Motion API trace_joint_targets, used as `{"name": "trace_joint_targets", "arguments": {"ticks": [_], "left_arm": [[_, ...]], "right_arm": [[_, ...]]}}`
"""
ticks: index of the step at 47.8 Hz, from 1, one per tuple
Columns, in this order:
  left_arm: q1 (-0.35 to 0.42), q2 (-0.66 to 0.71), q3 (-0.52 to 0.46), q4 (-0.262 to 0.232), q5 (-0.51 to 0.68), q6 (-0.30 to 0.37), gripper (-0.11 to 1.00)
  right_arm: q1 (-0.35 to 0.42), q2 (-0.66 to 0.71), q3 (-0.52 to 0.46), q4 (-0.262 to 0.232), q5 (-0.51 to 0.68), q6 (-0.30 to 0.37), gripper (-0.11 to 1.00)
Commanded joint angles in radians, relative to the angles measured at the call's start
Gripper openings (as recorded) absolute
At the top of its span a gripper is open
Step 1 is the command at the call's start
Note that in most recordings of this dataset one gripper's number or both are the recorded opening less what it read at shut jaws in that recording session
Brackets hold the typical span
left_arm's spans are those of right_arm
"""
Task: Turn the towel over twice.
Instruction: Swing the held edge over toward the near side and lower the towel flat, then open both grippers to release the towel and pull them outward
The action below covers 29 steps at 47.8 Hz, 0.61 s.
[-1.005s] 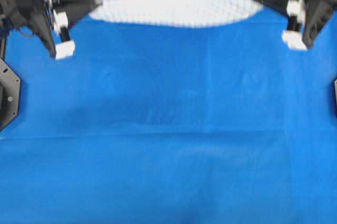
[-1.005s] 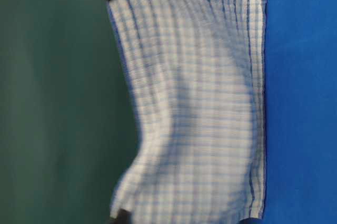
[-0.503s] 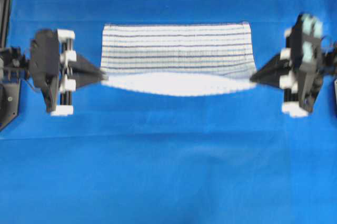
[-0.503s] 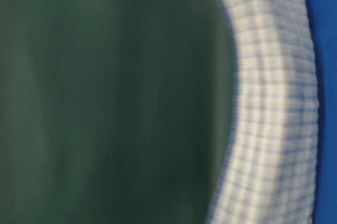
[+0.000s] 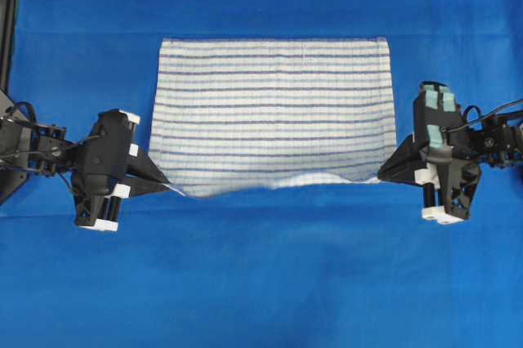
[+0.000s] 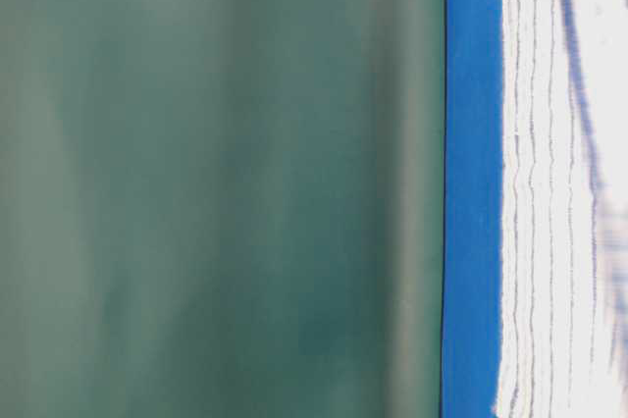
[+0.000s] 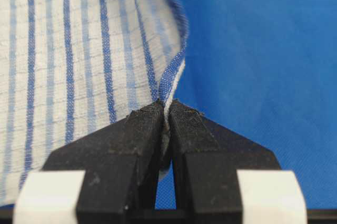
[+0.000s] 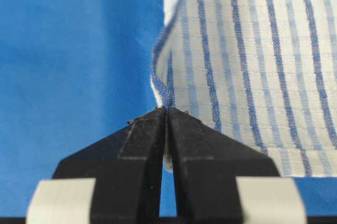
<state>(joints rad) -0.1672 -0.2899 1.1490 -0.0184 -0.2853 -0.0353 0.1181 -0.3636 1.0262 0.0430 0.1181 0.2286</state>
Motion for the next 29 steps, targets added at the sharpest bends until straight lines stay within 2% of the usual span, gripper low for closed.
{"name": "trace_joint_targets", "arguments": {"ticks": [1,15,23,29], "left_arm": [[-0.005,0.011,-0.021,0.000,-0.009,0.000,0.01],[-0.005,0.017,-0.025,0.000,-0.002,0.000,0.01],[-0.005,0.025,-0.028,0.000,0.052,0.000,0.02],[-0.003,0.043,-0.044,0.000,0.084,0.000,0.11]], "right_arm": [[0.005,0.014,-0.018,0.003,-0.009,0.002,0.04],[0.008,0.100,-0.025,0.003,-0.008,0.002,0.04],[0.008,0.135,-0.034,0.003,-0.006,0.003,0.04],[0.008,0.160,-0.043,0.011,-0.003,0.003,0.04]]}}
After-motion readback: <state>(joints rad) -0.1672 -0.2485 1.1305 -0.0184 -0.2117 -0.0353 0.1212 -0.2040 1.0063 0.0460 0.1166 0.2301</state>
